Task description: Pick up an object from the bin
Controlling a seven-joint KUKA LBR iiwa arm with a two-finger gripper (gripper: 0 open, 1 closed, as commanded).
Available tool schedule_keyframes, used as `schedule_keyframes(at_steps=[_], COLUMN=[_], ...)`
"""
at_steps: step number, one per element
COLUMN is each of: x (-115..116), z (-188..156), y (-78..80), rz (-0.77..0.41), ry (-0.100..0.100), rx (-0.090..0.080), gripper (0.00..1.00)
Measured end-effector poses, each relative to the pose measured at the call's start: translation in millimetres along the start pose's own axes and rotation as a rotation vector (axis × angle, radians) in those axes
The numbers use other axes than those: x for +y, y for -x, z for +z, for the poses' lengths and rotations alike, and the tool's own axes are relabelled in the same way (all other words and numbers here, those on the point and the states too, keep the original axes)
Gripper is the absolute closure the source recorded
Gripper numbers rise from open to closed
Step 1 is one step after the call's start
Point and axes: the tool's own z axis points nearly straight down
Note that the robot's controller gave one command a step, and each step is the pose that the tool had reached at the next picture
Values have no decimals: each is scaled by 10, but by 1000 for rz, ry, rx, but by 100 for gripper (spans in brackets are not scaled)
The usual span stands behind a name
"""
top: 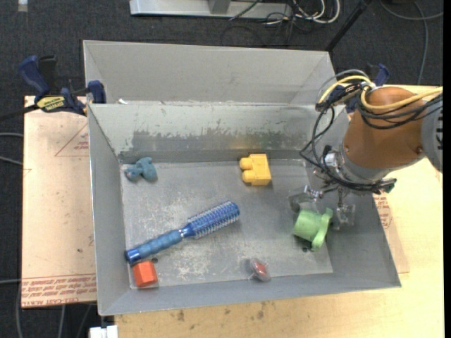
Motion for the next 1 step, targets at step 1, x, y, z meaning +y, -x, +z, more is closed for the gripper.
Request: schedule_keyframes(at_steps=[1], x=[316], z=[206], y=[-63], rz=[-126], ry=[-7], rx=[-7], gripper=[0])
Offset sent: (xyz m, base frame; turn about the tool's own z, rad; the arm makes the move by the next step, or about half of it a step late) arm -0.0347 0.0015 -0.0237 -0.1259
